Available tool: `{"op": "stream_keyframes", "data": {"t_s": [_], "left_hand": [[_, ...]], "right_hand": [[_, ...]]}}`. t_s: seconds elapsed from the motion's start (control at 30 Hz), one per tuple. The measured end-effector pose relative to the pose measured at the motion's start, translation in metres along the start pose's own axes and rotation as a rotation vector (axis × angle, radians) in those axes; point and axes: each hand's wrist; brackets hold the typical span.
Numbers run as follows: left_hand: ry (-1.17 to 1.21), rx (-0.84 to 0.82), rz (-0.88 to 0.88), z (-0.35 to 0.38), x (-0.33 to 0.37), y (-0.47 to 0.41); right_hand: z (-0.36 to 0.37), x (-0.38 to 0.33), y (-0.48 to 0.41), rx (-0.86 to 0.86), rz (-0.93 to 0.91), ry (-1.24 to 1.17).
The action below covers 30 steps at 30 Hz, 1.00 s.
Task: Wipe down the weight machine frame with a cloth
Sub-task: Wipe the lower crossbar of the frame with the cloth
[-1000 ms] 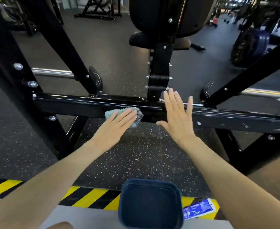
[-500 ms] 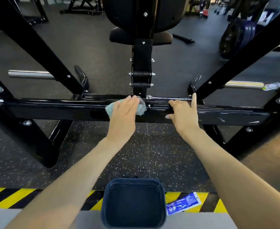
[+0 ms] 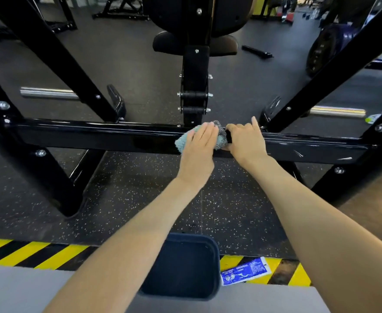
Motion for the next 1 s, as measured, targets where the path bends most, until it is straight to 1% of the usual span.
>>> {"op": "stream_keyframes", "data": {"t_s": [0.07, 0.1, 0.17, 0.23, 0.27, 0.3, 0.37, 0.43, 0.47, 0.5, 0.53, 0.6, 0.63, 0.67, 0.7, 0.73, 0.77, 0.8, 0.83, 0.87, 0.93, 0.97, 1.0], "left_hand": [[-0.054, -0.044, 0.113, -0.009, -0.025, 0.002], [-0.084, -0.025, 0.101, -0.013, -0.044, 0.006], [-0.09, 0.088, -0.049, -0.017, -0.068, 0.016], [-0.07, 0.127, -0.171, -0.007, -0.052, 0.01], [-0.044, 0.117, -0.176, -0.001, -0.035, 0.004], [-0.013, 0.093, -0.14, 0.005, -0.019, -0.001], [0.03, 0.052, 0.005, 0.007, -0.008, -0.003], [-0.011, 0.039, 0.131, -0.005, -0.028, 0.001], [-0.062, 0.056, 0.146, -0.011, -0.044, 0.004], [-0.089, 0.087, 0.108, -0.015, -0.057, 0.01], [-0.08, 0.116, 0.031, -0.017, -0.061, 0.015], [-0.01, 0.144, -0.119, -0.009, -0.044, 0.014], [0.035, 0.127, -0.137, -0.003, -0.029, 0.012], [0.068, 0.1, -0.098, 0.003, -0.015, 0.01], [0.084, 0.083, -0.02, 0.007, -0.007, 0.01], [0.082, 0.07, 0.06, 0.006, -0.008, 0.01], [0.068, 0.063, 0.104, 0.002, -0.016, 0.01], [0.039, 0.069, 0.106, -0.003, -0.03, 0.011], [0.004, 0.099, 0.064, -0.006, -0.045, 0.014], [-0.015, 0.143, -0.023, -0.008, -0.055, 0.018], [0.013, 0.198, -0.217, -0.007, -0.049, 0.021], [0.03, 0.214, -0.253, -0.001, -0.035, 0.018], [0.052, 0.204, -0.243, 0.006, -0.019, 0.013]], "right_hand": [[-0.001, 0.002, -0.001, -0.006, -0.009, -0.007], [-0.001, 0.003, 0.0, -0.013, -0.015, -0.011], [0.0, 0.004, 0.001, 0.001, -0.028, -0.028], [0.002, 0.005, 0.0, 0.018, -0.021, -0.046], [0.003, 0.005, 0.001, 0.018, -0.021, -0.041], [0.003, 0.005, 0.001, 0.018, -0.024, -0.031], [0.002, 0.004, -0.001, 0.008, -0.026, -0.031], [0.001, 0.005, -0.001, 0.003, -0.019, -0.073], [0.001, 0.005, -0.001, 0.008, -0.019, -0.086], [0.001, 0.004, -0.001, 0.011, -0.022, -0.088], [0.001, 0.004, 0.0, 0.012, -0.026, -0.08], [0.0, 0.003, 0.0, 0.003, -0.03, -0.061], [0.0, 0.003, 0.0, 0.001, -0.029, -0.06], [-0.001, 0.003, 0.001, 0.003, -0.032, -0.063], [0.0, 0.004, 0.001, 0.009, -0.035, -0.066], [0.0, 0.004, 0.001, 0.02, -0.037, -0.072], [0.0, 0.005, 0.0, 0.03, -0.037, -0.075], [0.001, 0.005, 0.001, 0.034, -0.038, -0.074], [0.002, 0.006, 0.001, 0.039, -0.041, -0.072], [0.003, 0.005, 0.002, 0.047, -0.045, -0.07], [0.006, 0.005, 0.002, 0.068, -0.051, -0.062], [0.008, 0.005, 0.002, 0.076, -0.053, -0.061], [0.009, 0.005, 0.003, 0.089, -0.056, -0.066]]}}
Point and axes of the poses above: each hand's wrist, its own y-axis away from the middle knuckle, its own z-axis out of the palm, x = y × z, and after that the axes turned 3 degrees about x, right-handed
